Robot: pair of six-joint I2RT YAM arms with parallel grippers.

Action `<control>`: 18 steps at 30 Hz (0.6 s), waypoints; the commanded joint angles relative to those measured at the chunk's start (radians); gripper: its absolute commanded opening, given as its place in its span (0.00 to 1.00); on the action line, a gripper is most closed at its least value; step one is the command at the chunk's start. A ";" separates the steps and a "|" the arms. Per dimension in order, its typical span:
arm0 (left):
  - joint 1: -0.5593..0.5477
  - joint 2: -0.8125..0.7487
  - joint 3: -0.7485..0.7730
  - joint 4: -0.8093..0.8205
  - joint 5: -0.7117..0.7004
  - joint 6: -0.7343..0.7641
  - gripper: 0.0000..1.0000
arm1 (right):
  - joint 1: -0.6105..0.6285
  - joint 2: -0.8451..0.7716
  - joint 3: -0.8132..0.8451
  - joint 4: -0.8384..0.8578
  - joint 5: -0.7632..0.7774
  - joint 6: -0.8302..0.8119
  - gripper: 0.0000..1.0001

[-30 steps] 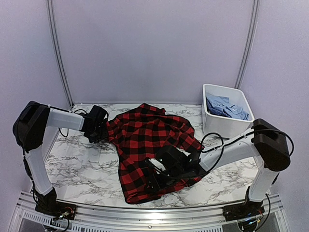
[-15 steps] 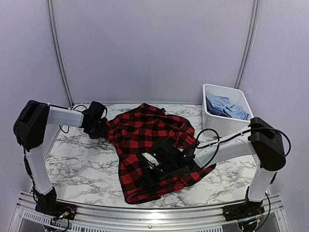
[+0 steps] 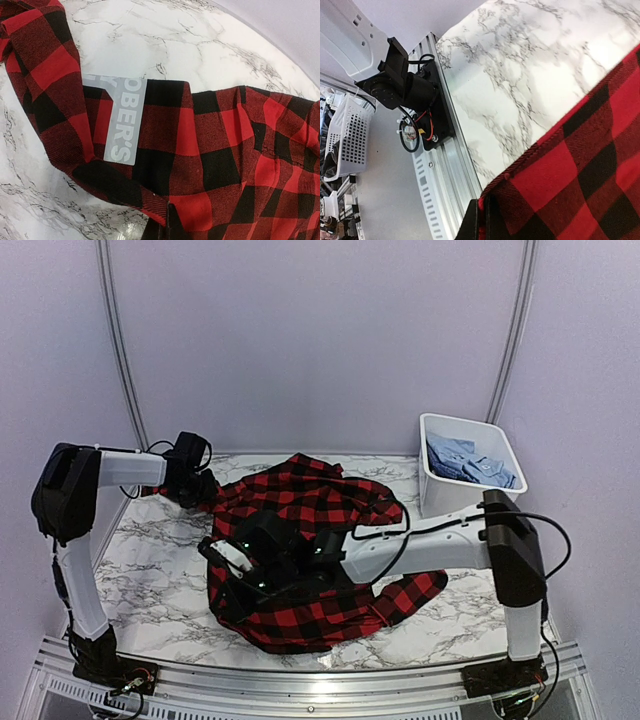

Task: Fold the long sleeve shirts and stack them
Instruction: Flatten out the crumpled shirt at the center of the board.

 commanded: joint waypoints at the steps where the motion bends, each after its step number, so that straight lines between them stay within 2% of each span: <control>1: 0.010 -0.010 0.025 -0.069 0.014 0.036 0.01 | 0.010 0.167 0.177 -0.033 -0.093 -0.048 0.00; 4: 0.015 -0.033 0.028 -0.098 0.004 0.049 0.06 | 0.011 0.271 0.301 -0.041 -0.122 -0.068 0.00; 6: 0.018 -0.042 0.028 -0.115 0.004 0.055 0.19 | 0.011 0.329 0.373 -0.067 -0.139 -0.074 0.01; 7: 0.017 -0.048 0.026 -0.124 0.005 0.059 0.26 | 0.011 0.350 0.398 -0.075 -0.152 -0.077 0.05; 9: 0.019 -0.066 0.023 -0.140 0.009 0.066 0.34 | 0.013 0.358 0.407 -0.070 -0.160 -0.074 0.18; 12: 0.019 -0.114 0.009 -0.145 0.017 0.073 0.47 | 0.014 0.295 0.362 -0.066 -0.110 -0.091 0.41; 16: 0.005 -0.173 0.000 -0.157 0.026 0.083 0.66 | 0.009 0.158 0.232 -0.071 0.006 -0.127 0.61; 18: -0.013 -0.199 -0.007 -0.162 0.023 0.084 0.75 | -0.002 0.083 0.158 -0.077 0.061 -0.132 0.67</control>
